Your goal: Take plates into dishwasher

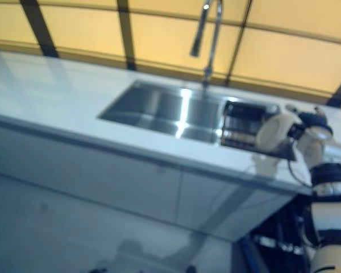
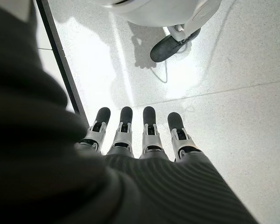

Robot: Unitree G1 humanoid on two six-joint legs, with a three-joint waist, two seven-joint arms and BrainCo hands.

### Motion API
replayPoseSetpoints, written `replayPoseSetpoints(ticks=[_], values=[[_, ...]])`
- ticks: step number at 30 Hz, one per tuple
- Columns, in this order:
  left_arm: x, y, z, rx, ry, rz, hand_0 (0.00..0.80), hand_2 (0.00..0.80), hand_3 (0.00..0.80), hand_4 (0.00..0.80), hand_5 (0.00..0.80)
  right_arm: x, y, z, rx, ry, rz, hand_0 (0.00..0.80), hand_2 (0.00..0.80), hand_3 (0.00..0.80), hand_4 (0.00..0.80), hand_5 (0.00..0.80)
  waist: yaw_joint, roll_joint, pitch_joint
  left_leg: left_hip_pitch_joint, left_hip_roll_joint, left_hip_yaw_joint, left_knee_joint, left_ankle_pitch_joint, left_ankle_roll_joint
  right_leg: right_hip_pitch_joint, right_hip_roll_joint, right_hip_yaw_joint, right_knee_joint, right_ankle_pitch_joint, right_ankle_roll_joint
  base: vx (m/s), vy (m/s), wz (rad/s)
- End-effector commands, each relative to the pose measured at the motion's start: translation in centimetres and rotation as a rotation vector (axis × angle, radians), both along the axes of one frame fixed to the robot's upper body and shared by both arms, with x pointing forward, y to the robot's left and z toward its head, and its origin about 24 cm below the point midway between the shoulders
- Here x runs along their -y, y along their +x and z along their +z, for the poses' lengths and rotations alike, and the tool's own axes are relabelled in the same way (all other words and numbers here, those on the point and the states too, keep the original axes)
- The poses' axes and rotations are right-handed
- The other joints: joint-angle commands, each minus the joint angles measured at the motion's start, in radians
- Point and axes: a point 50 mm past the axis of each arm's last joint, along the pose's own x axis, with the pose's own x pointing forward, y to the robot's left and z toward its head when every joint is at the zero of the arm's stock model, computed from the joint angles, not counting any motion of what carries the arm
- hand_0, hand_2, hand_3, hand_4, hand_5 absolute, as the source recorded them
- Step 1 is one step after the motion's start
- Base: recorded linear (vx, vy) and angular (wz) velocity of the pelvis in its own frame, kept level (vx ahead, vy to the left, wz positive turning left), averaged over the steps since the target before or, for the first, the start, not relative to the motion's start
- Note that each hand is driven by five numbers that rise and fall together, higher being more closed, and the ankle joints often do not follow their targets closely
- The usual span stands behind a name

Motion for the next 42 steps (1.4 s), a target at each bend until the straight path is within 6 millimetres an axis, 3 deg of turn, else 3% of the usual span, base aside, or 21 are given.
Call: replayPoseSetpoints(ticks=[1,15,31,42], values=[[0.1,1.3,0.4,0.023,-0.003,-0.073,0.000,0.000,0.000,0.000,0.000,1.4,-0.1,6.0,0.096,-0.158,-0.070,0.000,0.000,0.000,0.000,0.000,0.051,-0.010,0.029,-0.056,-0.063,0.048,0.009,-0.034,0.060,0.026,-0.021,-0.004,0.025,-0.061,0.089,0.000,-0.007,0.03],[0.0,1.5,0.5,0.032,-0.006,-0.064,0.000,0.000,0.000,0.000,0.000,3.5,-1.2,5.6,0.039,-0.184,-0.142,0.000,0.000,0.000,0.000,0.000,0.059,-0.005,0.044,-0.064,-0.057,0.050,0.010,-0.026,0.053,0.039,-0.016,-0.004,0.014,-0.066,0.088,-0.004,-0.007,0.03],[-0.4,1.5,0.6,0.037,0.011,-0.055,0.000,0.000,0.000,0.000,0.000,3.7,-1.3,5.3,0.019,-0.121,-0.053,0.000,0.000,0.000,0.000,0.000,0.052,-0.012,0.052,-0.071,-0.044,0.069,0.012,-0.017,0.042,0.044,-0.006,0.000,0.009,-0.076,0.078,0.002,-0.004,0.00],[-0.4,1.7,0.7,0.045,0.013,-0.056,0.000,0.000,0.000,0.000,0.000,4.0,-1.4,4.6,0.005,-0.103,-0.086,0.000,0.000,0.000,0.000,0.000,0.047,0.001,0.059,-0.080,-0.032,0.089,0.026,-0.017,0.033,0.040,0.001,-0.004,0.006,-0.083,0.070,0.012,-0.049,0.00]])
